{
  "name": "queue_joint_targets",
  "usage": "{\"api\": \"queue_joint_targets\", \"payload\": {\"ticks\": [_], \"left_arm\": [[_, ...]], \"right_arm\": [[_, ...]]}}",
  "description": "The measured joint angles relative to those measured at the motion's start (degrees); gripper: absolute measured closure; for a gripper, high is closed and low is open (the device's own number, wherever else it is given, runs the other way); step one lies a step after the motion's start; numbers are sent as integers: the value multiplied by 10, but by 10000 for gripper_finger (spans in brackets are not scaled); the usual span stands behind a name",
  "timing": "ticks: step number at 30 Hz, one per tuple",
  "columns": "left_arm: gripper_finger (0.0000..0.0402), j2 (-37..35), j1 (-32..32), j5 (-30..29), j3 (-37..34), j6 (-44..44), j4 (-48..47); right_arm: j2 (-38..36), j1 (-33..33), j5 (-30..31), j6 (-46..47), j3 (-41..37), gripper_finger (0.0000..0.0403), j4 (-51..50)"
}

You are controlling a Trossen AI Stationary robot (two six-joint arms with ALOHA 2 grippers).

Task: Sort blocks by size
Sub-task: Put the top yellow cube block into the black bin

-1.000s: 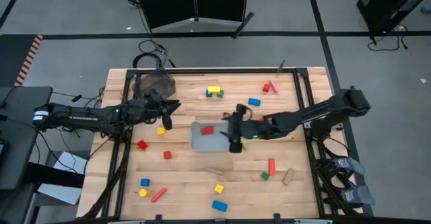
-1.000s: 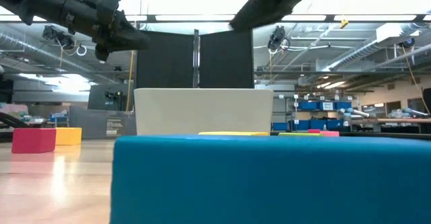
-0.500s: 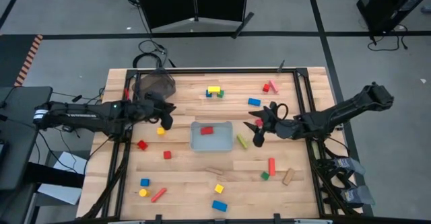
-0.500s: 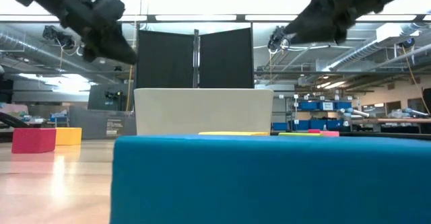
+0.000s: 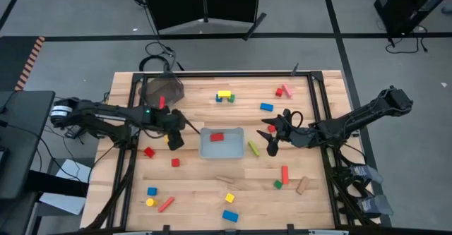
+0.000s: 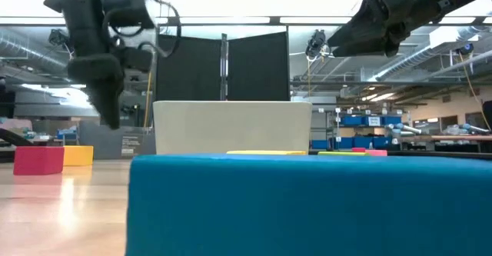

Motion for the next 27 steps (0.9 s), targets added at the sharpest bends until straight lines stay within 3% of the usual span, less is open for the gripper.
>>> {"api": "queue_joint_targets", "payload": {"ticks": [14, 27], "left_arm": [[123, 23, -10, 36, -1, 62, -55], [115, 121, -10, 71, -8, 71, -48]], "right_arm": [[0, 0, -2, 1, 0, 163, -3], [0, 2, -6, 2, 0, 164, -2]]}}
